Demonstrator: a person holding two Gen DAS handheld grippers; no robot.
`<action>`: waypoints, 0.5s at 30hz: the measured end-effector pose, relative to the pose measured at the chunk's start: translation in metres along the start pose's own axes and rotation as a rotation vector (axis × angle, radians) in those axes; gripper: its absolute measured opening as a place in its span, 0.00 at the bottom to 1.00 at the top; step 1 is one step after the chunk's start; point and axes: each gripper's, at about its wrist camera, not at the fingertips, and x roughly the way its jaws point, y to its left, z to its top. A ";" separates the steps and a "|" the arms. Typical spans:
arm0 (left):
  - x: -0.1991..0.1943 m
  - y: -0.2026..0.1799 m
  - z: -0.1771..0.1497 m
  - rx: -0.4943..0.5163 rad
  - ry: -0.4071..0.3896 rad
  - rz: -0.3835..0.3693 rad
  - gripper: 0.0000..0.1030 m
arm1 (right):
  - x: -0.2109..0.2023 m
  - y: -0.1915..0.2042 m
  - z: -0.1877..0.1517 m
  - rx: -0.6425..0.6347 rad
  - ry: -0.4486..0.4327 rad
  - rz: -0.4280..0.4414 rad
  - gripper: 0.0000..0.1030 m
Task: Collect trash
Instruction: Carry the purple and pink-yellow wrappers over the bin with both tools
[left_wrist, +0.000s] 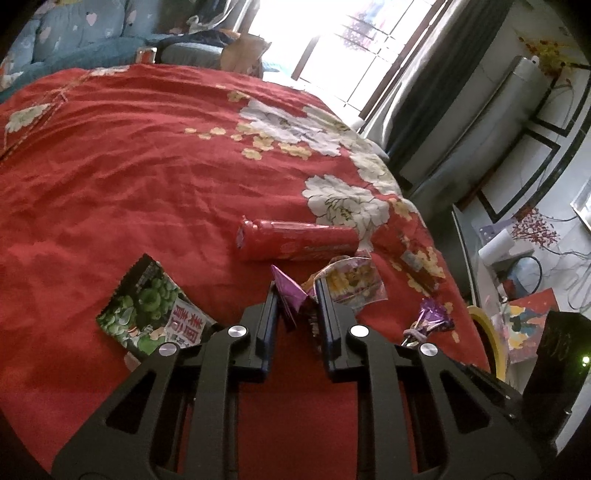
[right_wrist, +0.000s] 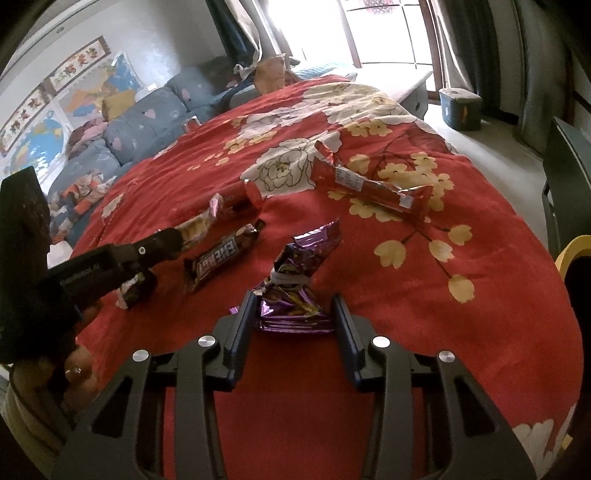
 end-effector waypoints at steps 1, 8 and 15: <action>-0.002 -0.002 0.000 0.006 -0.006 -0.001 0.14 | -0.002 0.000 -0.001 0.001 -0.003 0.000 0.38; -0.016 -0.019 0.001 0.040 -0.036 -0.021 0.14 | -0.022 -0.004 -0.002 0.013 -0.042 0.002 0.38; -0.030 -0.040 0.000 0.081 -0.064 -0.045 0.14 | -0.049 -0.009 -0.002 0.011 -0.099 -0.011 0.38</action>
